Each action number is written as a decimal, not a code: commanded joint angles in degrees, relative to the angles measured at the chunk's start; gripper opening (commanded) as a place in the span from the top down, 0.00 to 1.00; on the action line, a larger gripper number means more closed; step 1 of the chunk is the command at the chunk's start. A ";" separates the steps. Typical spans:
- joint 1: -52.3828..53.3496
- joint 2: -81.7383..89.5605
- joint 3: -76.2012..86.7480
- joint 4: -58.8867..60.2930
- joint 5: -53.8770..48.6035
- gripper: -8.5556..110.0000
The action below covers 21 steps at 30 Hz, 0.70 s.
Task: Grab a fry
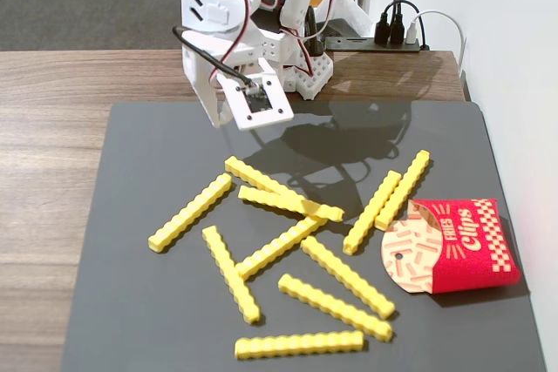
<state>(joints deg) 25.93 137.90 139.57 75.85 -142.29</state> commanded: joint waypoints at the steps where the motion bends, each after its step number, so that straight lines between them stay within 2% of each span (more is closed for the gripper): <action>1: -0.18 -1.85 -2.37 -3.08 -2.72 0.85; 6: -2.20 -4.04 -0.97 -8.26 -4.04 0.75; 21: -5.71 -6.59 6.42 -15.21 -3.78 0.73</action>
<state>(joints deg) 20.74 131.40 145.99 61.35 -146.25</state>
